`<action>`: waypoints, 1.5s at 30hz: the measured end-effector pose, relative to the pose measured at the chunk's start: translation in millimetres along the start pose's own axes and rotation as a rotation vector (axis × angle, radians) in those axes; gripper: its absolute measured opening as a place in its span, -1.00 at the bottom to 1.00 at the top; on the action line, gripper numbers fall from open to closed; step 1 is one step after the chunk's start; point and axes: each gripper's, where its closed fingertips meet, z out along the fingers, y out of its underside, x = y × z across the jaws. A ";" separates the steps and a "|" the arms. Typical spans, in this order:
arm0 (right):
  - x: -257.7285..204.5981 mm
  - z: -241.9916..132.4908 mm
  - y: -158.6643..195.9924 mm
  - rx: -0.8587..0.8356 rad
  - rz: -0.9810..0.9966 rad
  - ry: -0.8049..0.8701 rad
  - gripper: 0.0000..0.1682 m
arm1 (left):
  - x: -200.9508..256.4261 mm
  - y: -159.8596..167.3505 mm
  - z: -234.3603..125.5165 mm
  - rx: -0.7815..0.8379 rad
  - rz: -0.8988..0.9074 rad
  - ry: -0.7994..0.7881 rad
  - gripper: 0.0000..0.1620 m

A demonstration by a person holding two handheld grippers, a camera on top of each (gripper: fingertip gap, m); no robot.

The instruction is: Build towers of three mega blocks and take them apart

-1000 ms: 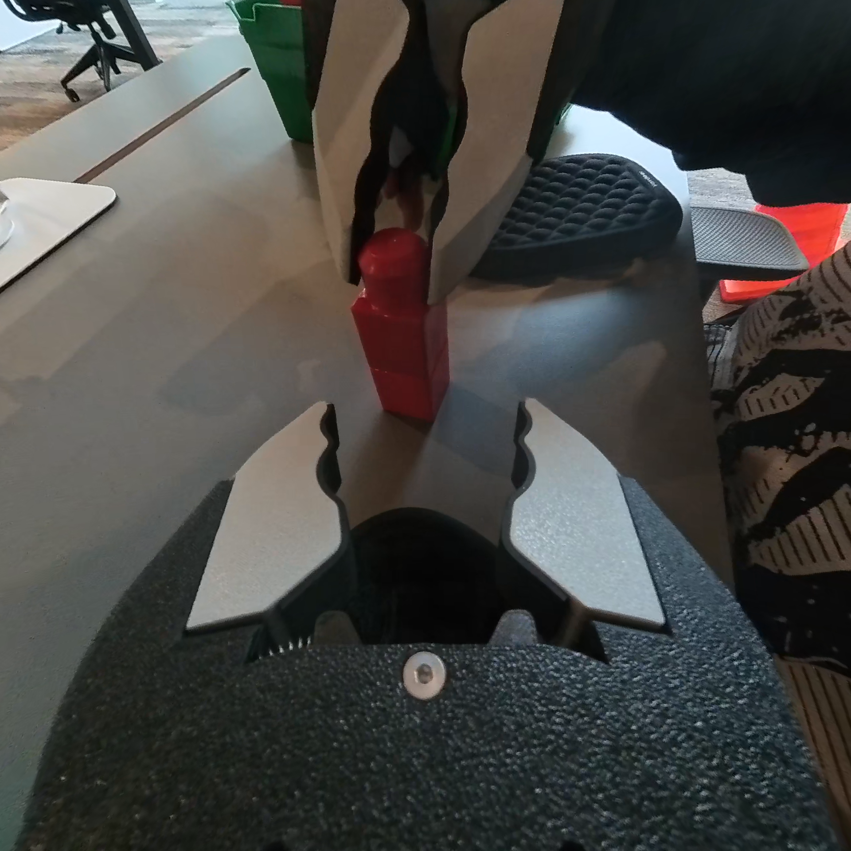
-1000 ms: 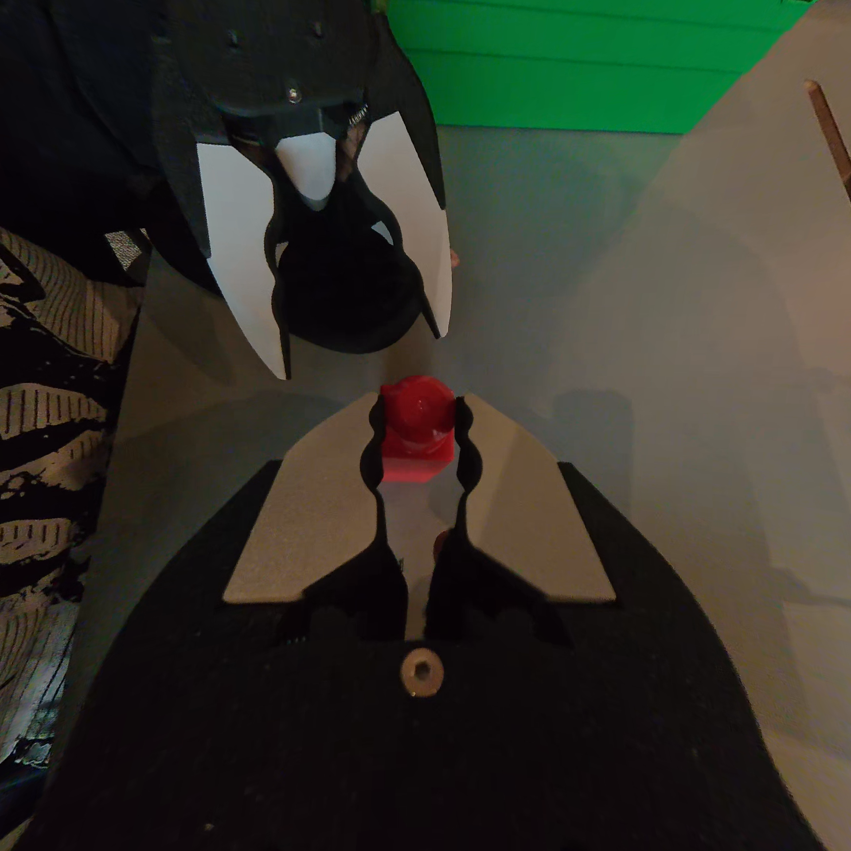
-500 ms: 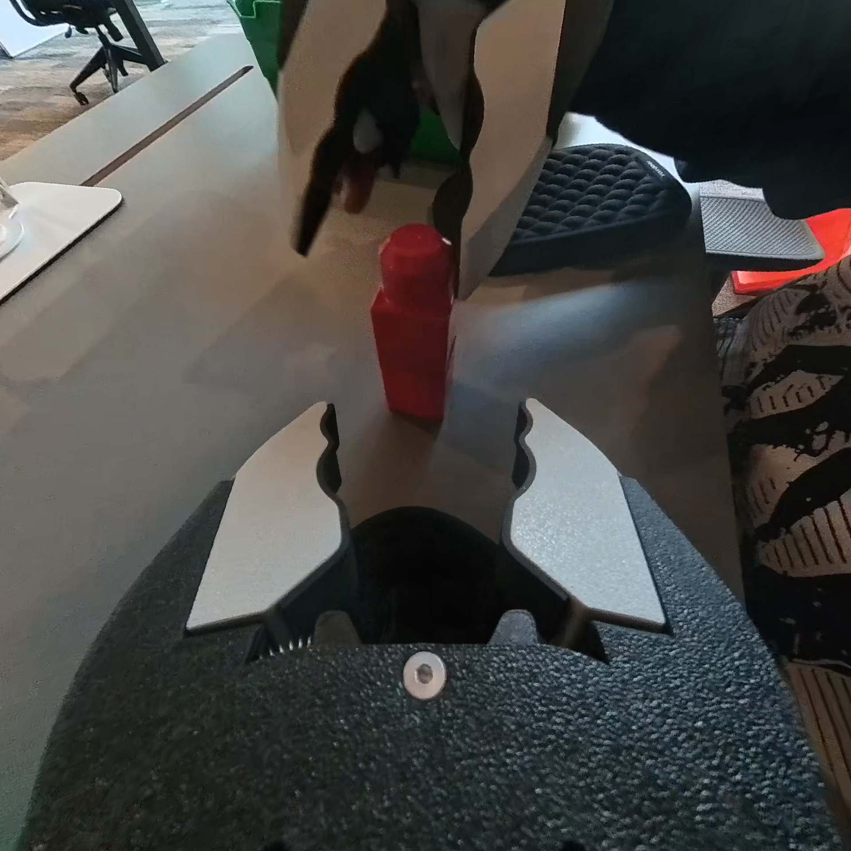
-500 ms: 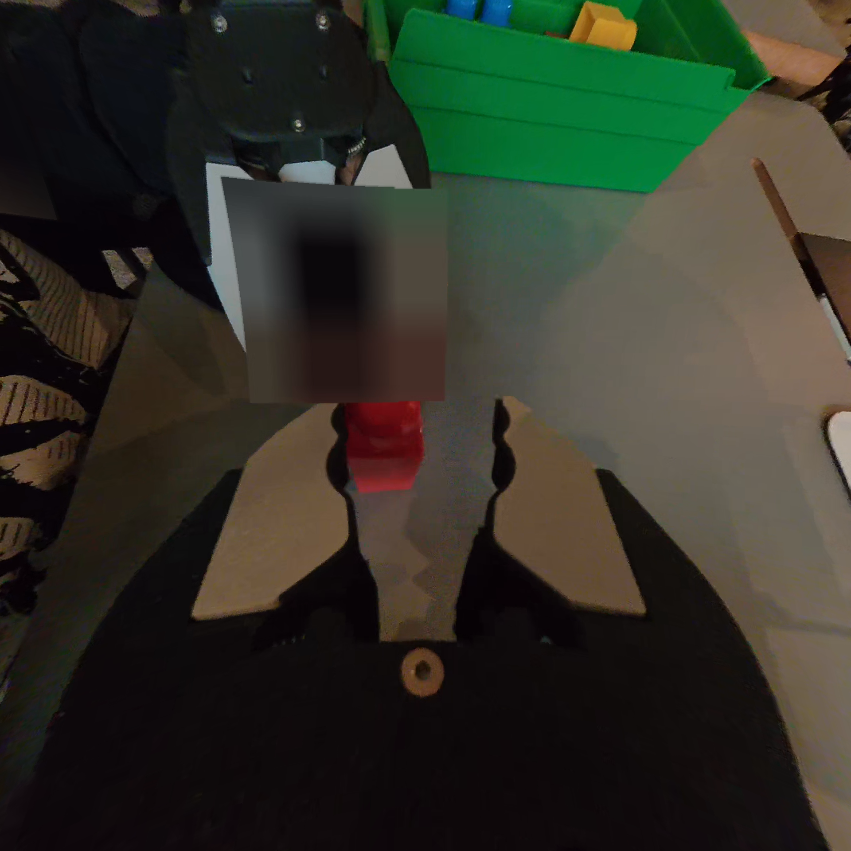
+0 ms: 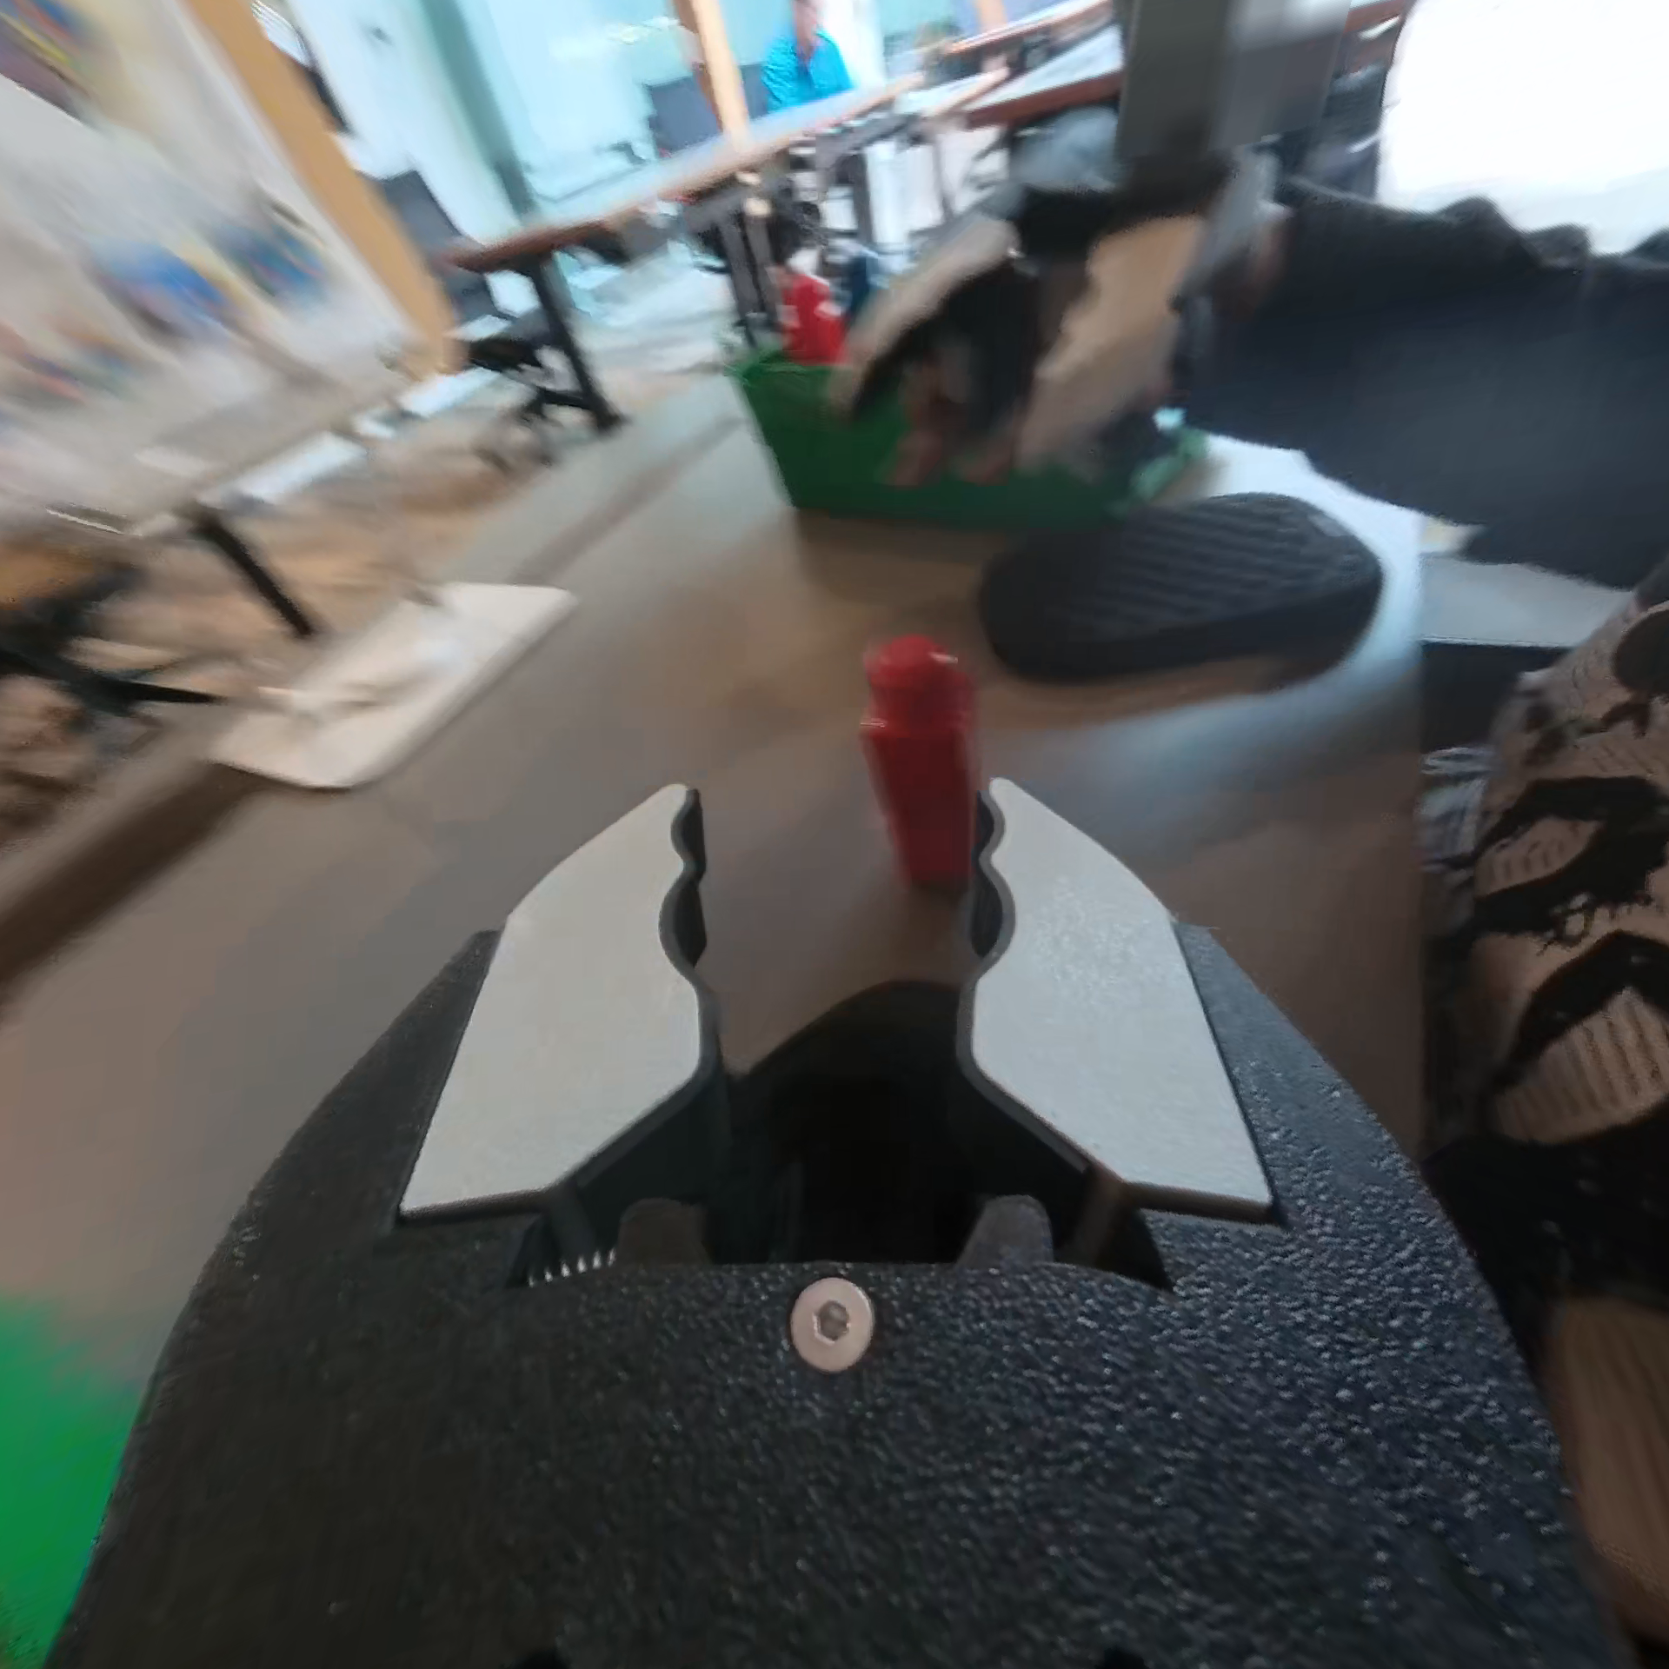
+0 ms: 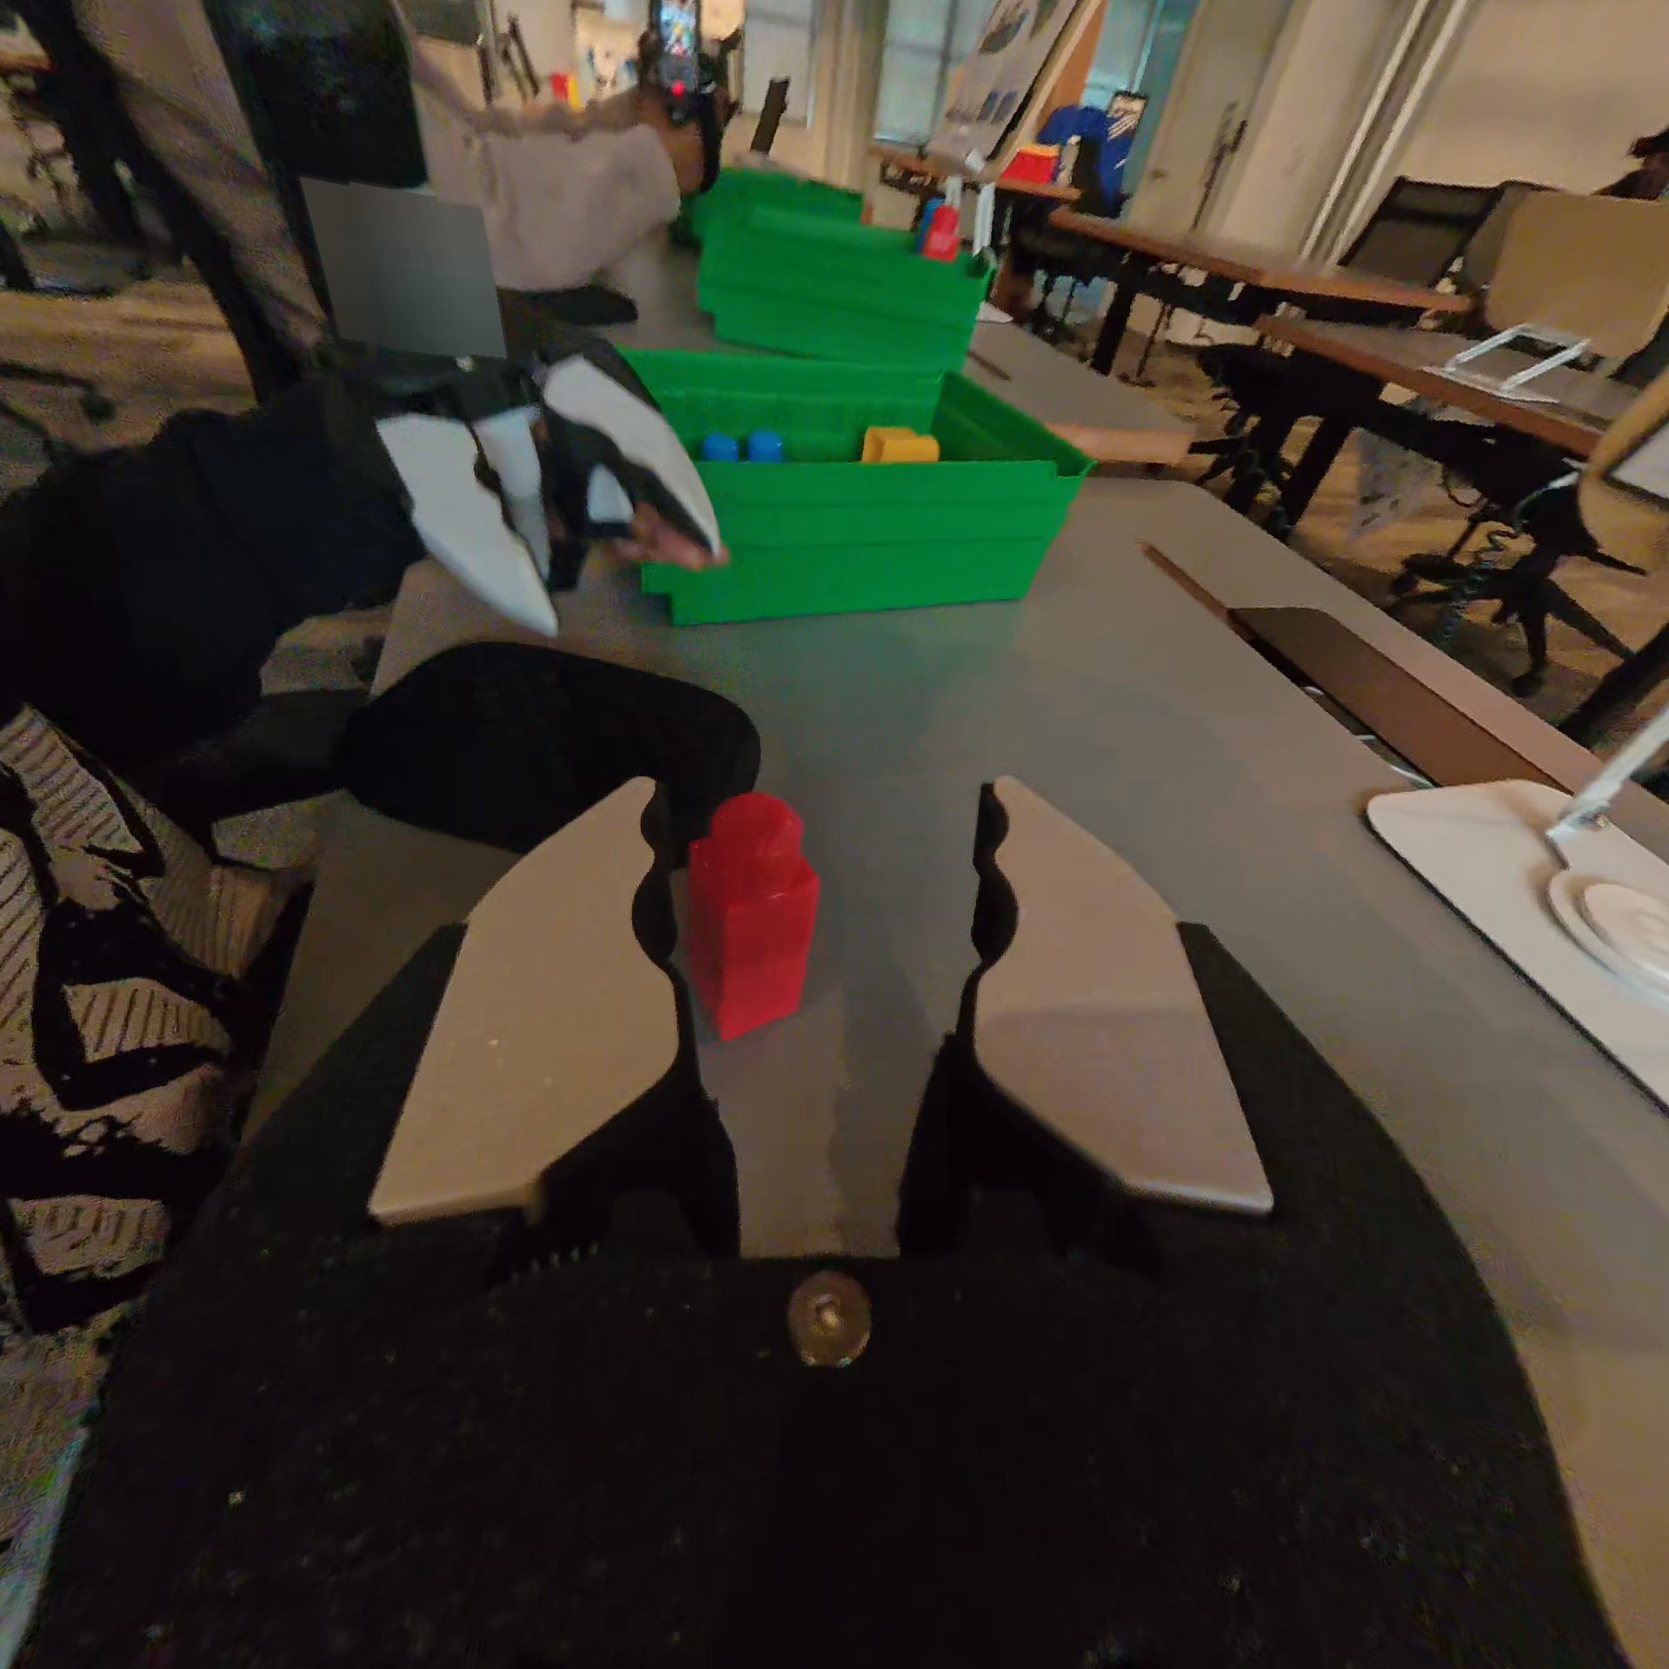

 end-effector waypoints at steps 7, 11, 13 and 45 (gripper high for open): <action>-5.2 -32.7 -3.6 0.066 0.048 0.069 -0.30 | -87.8 -10.3 -99.1 -0.244 0.208 -0.251 -0.31; -10.4 -39.2 -8.8 0.078 0.034 0.072 -0.30 | -126.5 23.3 -121.8 -0.361 0.128 -0.144 -0.36; -14.0 -39.8 -10.2 0.075 0.025 0.062 -0.30 | -146.2 46.0 -124.9 -0.429 0.062 -0.111 -0.40; -15.8 -31.8 -10.6 0.053 -0.006 0.046 -0.35 | -208.2 88.3 -125.8 -0.559 -0.035 -0.209 -0.65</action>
